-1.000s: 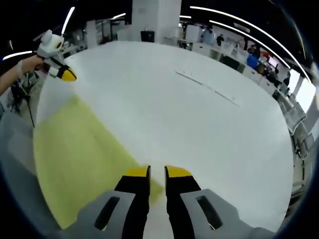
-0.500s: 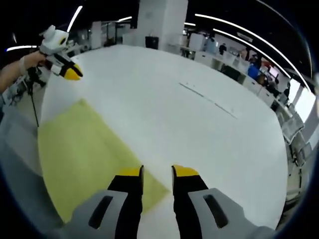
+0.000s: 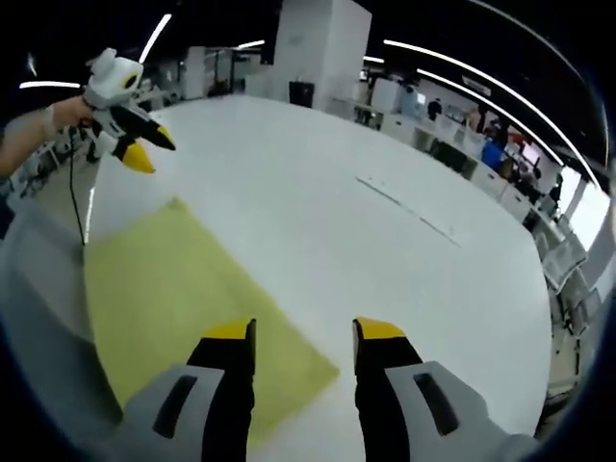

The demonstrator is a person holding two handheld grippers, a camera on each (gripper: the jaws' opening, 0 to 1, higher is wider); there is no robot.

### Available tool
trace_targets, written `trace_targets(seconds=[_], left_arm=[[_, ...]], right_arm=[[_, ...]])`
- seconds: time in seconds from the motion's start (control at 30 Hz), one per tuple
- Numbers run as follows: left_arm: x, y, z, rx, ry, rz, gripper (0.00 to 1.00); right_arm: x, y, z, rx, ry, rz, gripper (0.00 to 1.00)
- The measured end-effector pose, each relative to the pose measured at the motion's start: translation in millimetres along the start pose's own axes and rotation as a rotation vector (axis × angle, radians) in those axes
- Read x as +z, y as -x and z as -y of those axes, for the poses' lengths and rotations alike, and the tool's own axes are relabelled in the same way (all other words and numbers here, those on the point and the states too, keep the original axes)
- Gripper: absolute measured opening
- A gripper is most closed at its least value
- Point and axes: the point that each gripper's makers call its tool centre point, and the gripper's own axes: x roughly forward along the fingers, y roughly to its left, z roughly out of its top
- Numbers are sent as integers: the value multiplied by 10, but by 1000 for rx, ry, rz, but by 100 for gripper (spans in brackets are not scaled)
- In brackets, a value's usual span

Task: Fold the garment on the visible template until the final outline fits inside the template.

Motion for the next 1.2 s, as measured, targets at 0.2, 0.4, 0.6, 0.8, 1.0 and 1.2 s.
trace_targets(seconds=[0.2, 0.4, 0.6, 0.8, 1.0, 1.2], left_arm=[[1, 60, 67, 8, -16, 29, 59], [-19, 90, 115, -3, -46, 39, 73], [-90, 137, 163, -4, -66, 19, 83], [-142, 226, 248, -13, -95, 3, 96], [-229, 299, 363, -51, -105, -35, 99], [-250, 389, 408, -43, -118, -31, 99]], right_arm=[[20, 44, -125, 20, 5, 24, 54], [4, 46, -194, 19, 38, 20, 70], [-3, 75, -326, 42, 41, 17, 77], [-47, 100, -369, 36, 42, 0, 92], [-35, 178, -489, 57, 29, 5, 99], [-30, 255, -506, 37, 45, 15, 100]])
